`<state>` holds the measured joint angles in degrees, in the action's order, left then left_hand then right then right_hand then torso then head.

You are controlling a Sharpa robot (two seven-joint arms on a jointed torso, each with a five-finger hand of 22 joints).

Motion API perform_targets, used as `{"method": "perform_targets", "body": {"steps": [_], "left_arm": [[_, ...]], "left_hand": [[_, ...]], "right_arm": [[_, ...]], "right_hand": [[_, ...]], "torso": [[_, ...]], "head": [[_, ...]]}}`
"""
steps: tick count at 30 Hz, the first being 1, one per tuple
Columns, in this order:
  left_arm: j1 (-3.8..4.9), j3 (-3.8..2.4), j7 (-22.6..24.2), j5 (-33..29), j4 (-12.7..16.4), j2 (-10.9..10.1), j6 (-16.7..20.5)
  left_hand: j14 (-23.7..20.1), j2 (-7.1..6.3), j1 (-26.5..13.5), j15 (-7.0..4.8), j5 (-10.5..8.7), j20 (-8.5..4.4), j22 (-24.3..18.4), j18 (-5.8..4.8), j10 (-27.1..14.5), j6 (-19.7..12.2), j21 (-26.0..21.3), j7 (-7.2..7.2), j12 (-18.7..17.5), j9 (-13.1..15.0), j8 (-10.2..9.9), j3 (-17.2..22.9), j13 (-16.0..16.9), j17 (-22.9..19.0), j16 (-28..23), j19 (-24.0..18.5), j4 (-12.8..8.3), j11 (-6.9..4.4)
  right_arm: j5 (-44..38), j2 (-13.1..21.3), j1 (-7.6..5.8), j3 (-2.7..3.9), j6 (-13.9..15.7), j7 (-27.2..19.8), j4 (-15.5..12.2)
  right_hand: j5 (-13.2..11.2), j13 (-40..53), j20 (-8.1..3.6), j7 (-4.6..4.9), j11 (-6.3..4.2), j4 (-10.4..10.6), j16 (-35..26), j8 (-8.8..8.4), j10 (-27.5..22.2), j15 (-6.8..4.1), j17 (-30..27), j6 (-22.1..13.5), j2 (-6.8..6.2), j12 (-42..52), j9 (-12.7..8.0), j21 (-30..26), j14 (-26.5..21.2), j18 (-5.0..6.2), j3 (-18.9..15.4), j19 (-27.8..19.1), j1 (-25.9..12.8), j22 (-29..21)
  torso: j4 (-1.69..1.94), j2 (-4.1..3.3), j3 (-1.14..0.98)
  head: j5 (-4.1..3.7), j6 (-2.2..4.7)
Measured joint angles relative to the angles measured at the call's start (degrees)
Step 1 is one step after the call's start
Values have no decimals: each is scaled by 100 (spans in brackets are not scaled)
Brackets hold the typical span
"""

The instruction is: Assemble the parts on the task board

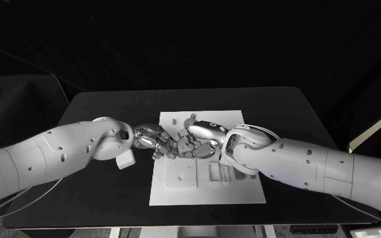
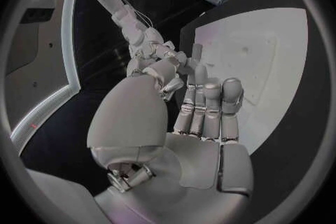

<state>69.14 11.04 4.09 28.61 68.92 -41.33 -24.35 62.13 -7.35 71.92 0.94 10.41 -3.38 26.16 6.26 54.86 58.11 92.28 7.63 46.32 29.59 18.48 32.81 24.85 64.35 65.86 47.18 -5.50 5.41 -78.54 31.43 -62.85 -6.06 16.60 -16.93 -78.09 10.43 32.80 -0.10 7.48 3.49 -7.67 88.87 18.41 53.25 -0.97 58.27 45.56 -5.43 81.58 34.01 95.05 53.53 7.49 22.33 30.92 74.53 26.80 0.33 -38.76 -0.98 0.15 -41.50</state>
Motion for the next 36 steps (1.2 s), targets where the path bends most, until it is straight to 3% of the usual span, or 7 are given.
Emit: {"method": "perform_targets", "body": {"steps": [6, 11, 22, 36], "left_arm": [[0, 0, -22, -14, 10, 0, -31], [0, 0, -37, -20, 16, 0, -47], [0, 2, -76, -27, 22, 10, -64], [-1, 5, -119, -34, 36, 21, -121]], "left_hand": [[0, 2, -2, 0, -6, 1, 0, 0, 0, 0, 0, 0, -15, 0, 0, -1, 0, 0, 0, 0, 1, 0], [0, 2, -2, 0, -8, 1, 0, 1, 0, 0, 0, 0, -22, 0, 0, -1, 0, 0, 0, -1, 1, 0], [-20, 0, 0, -21, 19, 11, 0, 0, -1, 0, 0, 0, -22, 0, 0, -9, -5, 1, 0, -9, 9, 0], [-31, -2, 2, -9, 17, 12, -1, 0, -1, 0, 0, 0, -22, 0, 0, -9, -5, 4, 0, -9, 9, -1]], "right_arm": [[-5, -22, 8, -57, -31, -8, 23], [-7, -54, 26, -65, -54, -24, 23], [-8, -61, 32, -63, -71, -44, 14], [-7, -95, 30, -61, -121, -69, 48]], "right_hand": [[0, -5, 0, 0, 0, 17, 0, 0, 0, 1, 0, 0, -21, 0, 0, 0, 0, 0, 17, 0, 24, -5], [0, -13, 21, 75, 0, 55, 0, 87, 0, 9, -5, 162, 7, 0, 34, 0, 7, 0, 86, 21, 52, -11], [0, -20, 21, 82, 20, 72, 0, 169, 21, 11, -5, 373, 30, 0, 83, 0, 10, 0, 165, 21, 75, -17], [0, -34, 41, 74, 21, 160, 0, 285, 21, 19, -11, 626, 235, 1, 100, 0, 22, -1, 287, 41, 21, -22]], "torso": [[1, 0, 2], [1, 1, 2], [1, 3, 0], [-2, 4, -3]], "head": [[12, -8], [18, -15], [26, -6], [31, -1]]}}
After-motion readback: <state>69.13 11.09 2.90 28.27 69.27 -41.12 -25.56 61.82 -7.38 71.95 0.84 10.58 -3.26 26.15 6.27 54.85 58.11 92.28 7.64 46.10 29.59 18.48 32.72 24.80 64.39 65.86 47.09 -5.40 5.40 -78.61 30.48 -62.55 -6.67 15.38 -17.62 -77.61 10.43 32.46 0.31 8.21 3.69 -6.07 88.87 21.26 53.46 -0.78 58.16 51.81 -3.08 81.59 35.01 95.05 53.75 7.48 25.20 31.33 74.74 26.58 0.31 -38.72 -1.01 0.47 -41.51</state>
